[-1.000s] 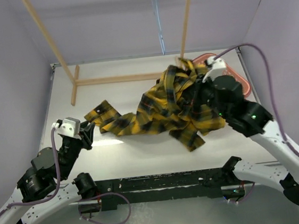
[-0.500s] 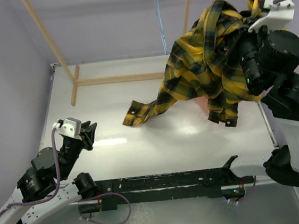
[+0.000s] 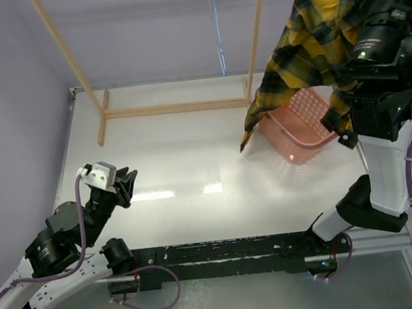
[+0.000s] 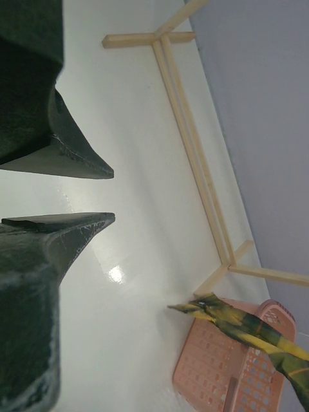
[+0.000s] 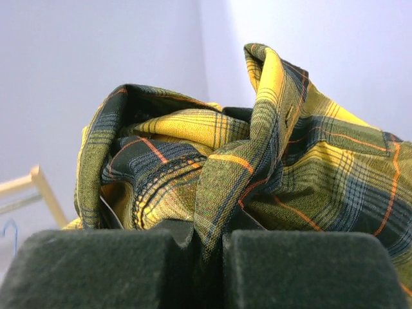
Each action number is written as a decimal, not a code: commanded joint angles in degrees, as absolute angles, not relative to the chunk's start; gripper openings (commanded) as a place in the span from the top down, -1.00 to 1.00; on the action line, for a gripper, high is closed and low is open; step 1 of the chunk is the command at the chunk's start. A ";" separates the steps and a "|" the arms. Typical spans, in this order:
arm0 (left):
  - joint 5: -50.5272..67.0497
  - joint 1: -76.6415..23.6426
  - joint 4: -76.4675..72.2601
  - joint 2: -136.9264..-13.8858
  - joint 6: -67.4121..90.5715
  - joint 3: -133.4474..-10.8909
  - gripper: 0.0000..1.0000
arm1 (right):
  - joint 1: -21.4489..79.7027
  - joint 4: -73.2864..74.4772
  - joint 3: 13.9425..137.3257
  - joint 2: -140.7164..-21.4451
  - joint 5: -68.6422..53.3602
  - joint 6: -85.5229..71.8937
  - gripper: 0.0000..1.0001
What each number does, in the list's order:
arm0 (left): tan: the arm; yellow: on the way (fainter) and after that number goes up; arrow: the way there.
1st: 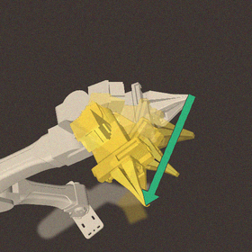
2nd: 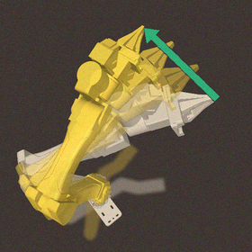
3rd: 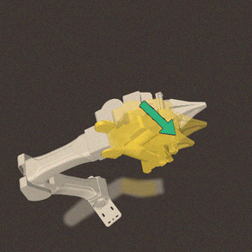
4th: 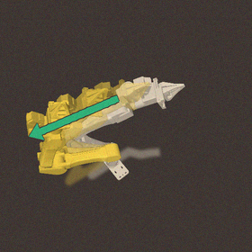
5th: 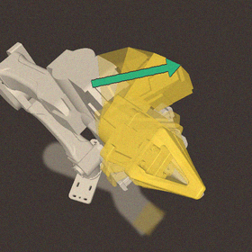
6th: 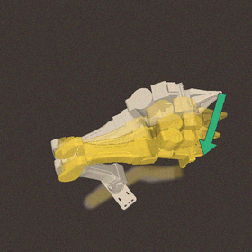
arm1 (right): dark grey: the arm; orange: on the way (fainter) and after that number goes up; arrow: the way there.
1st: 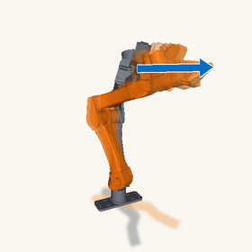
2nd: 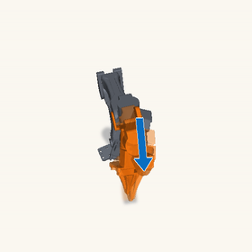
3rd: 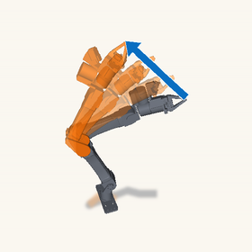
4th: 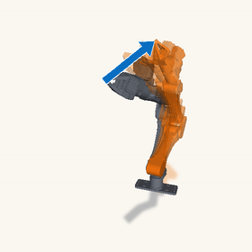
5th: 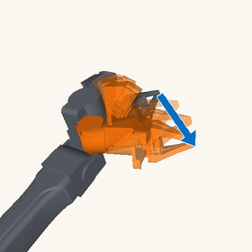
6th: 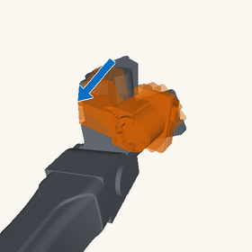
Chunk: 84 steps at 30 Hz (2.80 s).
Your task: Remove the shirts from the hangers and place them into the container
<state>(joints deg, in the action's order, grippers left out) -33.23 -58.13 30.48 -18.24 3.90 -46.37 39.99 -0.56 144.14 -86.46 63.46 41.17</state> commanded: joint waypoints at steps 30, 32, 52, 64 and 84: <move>-32.91 -57.48 28.03 -21.01 3.93 -46.41 0.35 | 6.86 36.34 137.85 -97.67 36.88 -6.21 1.00; -33.10 -57.48 28.20 -21.09 4.07 -46.47 0.35 | 6.94 36.33 128.63 -92.56 33.73 -10.10 1.00; -33.22 -57.10 28.41 -19.77 4.64 -46.40 0.34 | 6.77 33.42 109.58 -84.49 20.63 -17.39 1.00; -33.23 -57.13 28.57 -18.77 4.66 -46.46 0.33 | 0.68 28.66 93.24 -96.43 11.79 -28.02 1.00; -33.65 -57.07 28.48 -19.15 4.39 -46.38 0.33 | -4.66 18.31 75.66 -107.21 6.19 -28.19 0.97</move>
<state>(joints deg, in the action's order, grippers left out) -32.86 -57.39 30.24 -19.11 3.90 -46.33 -4.62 18.22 77.95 -106.56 2.48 -29.87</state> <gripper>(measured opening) 0.337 0.028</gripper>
